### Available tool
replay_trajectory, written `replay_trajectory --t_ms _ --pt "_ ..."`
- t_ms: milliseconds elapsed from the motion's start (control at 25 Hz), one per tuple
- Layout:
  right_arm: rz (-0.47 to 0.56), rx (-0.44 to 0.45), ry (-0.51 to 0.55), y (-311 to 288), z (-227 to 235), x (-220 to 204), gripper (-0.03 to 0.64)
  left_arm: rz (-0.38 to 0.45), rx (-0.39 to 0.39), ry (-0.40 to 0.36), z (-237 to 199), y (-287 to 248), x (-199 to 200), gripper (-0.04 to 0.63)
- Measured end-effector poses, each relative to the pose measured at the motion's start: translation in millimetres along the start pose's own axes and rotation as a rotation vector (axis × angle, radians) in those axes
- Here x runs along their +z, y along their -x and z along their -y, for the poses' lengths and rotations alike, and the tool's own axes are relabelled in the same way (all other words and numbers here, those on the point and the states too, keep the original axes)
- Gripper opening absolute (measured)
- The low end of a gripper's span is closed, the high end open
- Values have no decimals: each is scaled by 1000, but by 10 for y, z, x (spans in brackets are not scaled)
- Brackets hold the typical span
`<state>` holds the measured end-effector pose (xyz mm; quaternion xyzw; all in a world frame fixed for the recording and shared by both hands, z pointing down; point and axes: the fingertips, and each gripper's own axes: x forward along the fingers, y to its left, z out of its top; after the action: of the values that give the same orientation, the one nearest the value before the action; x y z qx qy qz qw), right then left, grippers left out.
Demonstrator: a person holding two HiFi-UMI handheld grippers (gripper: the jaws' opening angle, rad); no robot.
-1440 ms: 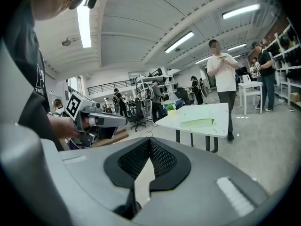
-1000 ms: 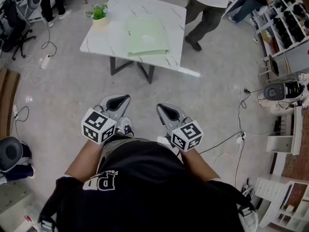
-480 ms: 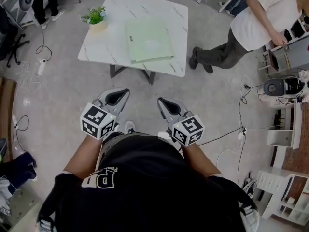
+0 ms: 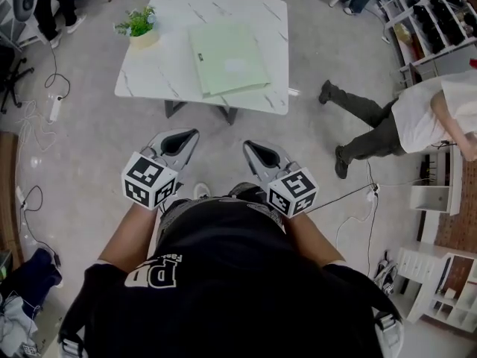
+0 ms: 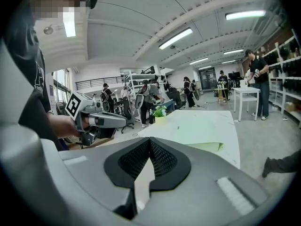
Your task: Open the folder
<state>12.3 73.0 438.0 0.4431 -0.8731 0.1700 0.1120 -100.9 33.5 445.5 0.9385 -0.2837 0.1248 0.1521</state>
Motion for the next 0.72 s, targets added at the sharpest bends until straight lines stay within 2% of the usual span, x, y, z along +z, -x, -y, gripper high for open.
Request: replay_trajectory --t_ms 360,720 --pt "3 7 -17 -201 109 34 0 -17 11 15 -156 -66 -32 55" --pt "23 53 -2 -565 412 284 0 -22 69 19 -473 -253 110 55"
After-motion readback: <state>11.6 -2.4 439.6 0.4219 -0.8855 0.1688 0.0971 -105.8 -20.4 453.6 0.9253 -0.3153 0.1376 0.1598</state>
